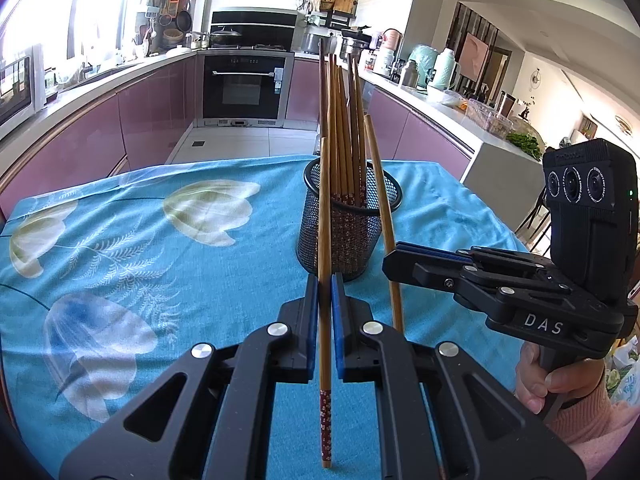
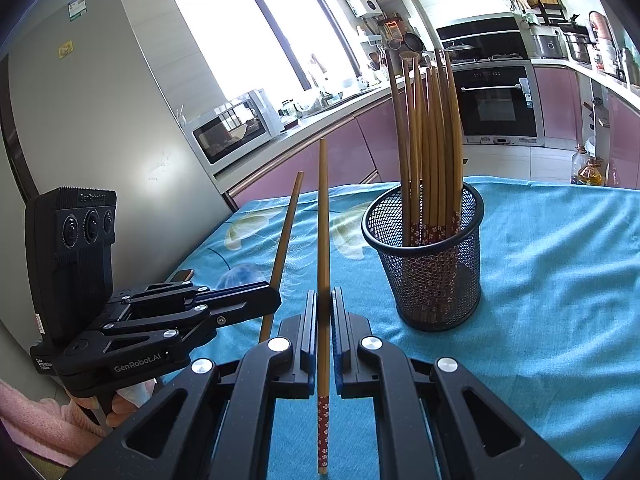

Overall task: Organize utensils
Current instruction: 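Carry the chopstick in the left tool toward the mesh cup while the right tool follows with its own, then raise the chopstick in the right tool over the cup rim while the left tool does likewise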

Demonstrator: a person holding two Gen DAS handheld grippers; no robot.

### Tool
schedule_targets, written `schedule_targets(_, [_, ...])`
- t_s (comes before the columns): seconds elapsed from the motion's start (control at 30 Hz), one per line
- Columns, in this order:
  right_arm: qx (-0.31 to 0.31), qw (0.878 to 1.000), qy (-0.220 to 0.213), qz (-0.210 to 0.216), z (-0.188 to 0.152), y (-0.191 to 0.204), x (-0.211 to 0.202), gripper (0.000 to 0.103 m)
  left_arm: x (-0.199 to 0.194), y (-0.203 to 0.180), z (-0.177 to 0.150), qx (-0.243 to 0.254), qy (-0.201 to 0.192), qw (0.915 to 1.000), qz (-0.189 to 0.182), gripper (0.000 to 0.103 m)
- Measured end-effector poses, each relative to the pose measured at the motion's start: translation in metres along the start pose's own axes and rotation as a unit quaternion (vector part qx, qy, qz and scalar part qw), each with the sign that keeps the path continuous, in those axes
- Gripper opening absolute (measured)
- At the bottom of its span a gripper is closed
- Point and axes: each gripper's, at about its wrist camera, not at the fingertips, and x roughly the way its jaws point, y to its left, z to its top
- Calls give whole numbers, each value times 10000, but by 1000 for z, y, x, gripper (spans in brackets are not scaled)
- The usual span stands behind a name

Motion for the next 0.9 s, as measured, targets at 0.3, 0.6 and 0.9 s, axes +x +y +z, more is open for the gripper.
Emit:
schedule_targets(0.3, [12, 10000, -45, 0, 4, 0, -2, 6, 0, 3, 7, -17, -27, 10000, -62, 7])
schedule_targets(0.6, [36, 9999, -115, 30, 6, -1, -5, 6, -3, 6, 9, 3, -94, 9999, -104, 7])
schedule_targets(0.9, [36, 9998, -184, 14, 8, -2, -7, 6, -5, 6, 13, 36, -152, 9998, -158, 7])
